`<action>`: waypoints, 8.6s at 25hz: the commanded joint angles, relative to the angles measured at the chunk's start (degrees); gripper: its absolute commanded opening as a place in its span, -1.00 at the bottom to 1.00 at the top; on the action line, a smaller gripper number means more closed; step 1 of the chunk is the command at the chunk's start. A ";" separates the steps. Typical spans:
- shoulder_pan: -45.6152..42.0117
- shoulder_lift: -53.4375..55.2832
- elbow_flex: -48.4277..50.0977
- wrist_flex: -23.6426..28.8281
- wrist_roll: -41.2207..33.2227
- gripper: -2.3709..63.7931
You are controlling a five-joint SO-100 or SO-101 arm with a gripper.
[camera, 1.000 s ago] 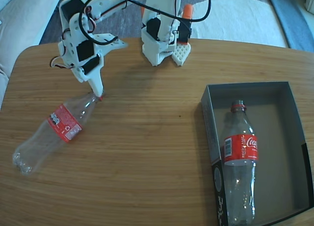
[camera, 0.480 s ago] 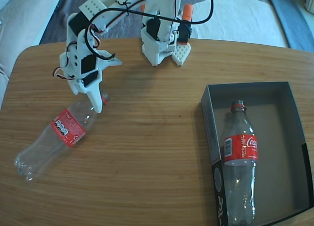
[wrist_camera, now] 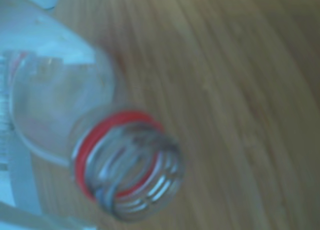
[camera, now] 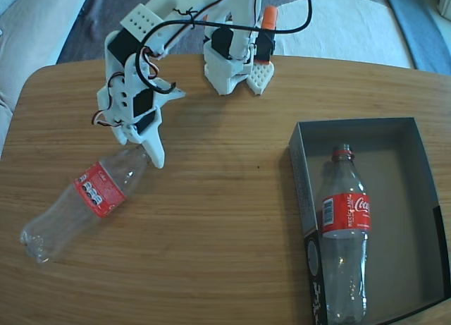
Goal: Grasp the bottles and put them in the box.
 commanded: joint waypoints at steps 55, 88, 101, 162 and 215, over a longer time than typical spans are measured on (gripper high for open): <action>4.31 -7.03 -0.18 -8.26 12.83 0.28; -3.16 -7.47 -16.26 5.45 13.18 -0.94; -20.57 -7.47 -32.78 32.08 43.51 -0.94; -110.13 -16.26 -60.12 42.36 67.68 -0.94; -100.28 -42.10 -75.15 39.81 67.68 -0.94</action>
